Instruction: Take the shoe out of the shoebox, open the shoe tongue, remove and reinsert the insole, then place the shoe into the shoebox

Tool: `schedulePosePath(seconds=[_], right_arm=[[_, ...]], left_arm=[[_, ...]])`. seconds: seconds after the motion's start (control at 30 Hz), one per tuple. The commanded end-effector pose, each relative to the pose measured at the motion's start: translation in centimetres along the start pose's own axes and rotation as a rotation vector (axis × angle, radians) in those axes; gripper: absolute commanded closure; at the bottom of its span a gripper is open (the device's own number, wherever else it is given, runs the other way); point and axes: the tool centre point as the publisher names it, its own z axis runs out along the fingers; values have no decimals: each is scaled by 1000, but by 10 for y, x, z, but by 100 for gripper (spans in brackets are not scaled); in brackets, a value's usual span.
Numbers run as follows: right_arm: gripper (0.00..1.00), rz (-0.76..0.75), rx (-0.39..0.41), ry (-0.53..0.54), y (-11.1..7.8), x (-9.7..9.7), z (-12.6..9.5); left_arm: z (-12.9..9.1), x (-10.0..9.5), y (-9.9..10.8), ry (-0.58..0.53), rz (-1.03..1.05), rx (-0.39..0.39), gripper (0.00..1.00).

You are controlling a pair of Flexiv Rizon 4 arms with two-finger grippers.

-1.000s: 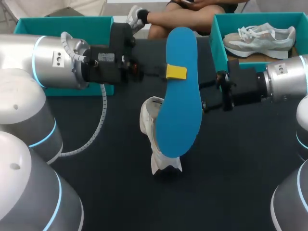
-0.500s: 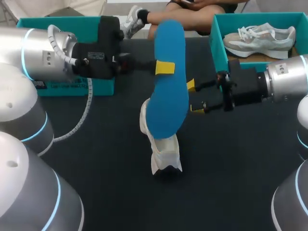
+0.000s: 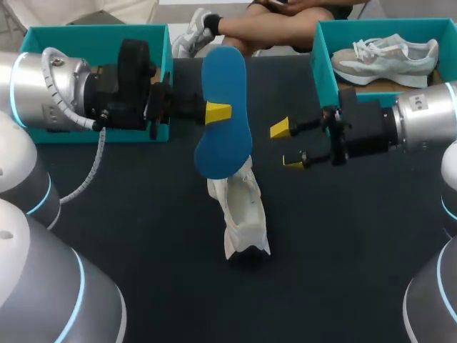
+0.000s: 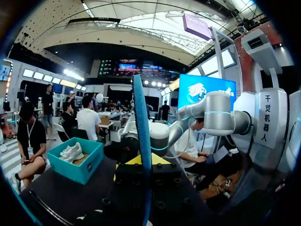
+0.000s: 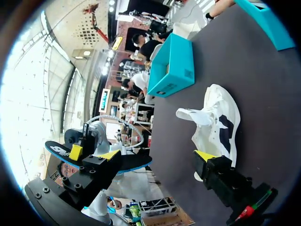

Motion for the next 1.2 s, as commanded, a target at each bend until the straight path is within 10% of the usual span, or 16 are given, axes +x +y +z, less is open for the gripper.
schedulePosePath(seconds=[0.03,0.2,0.93,1.2], right_arm=[[0,1,-2,-2,0,0,3],[0,1,-2,-2,0,0,3],[0,1,-2,-2,0,0,3],[0,1,-2,-2,0,0,3]], left_arm=[[1,7,1,-79,239,-19,100],[1,7,1,-79,239,-19,100],[-6,-19,46,-19,1634,237,100],[-6,-24,50,-98,1602,234,100]])
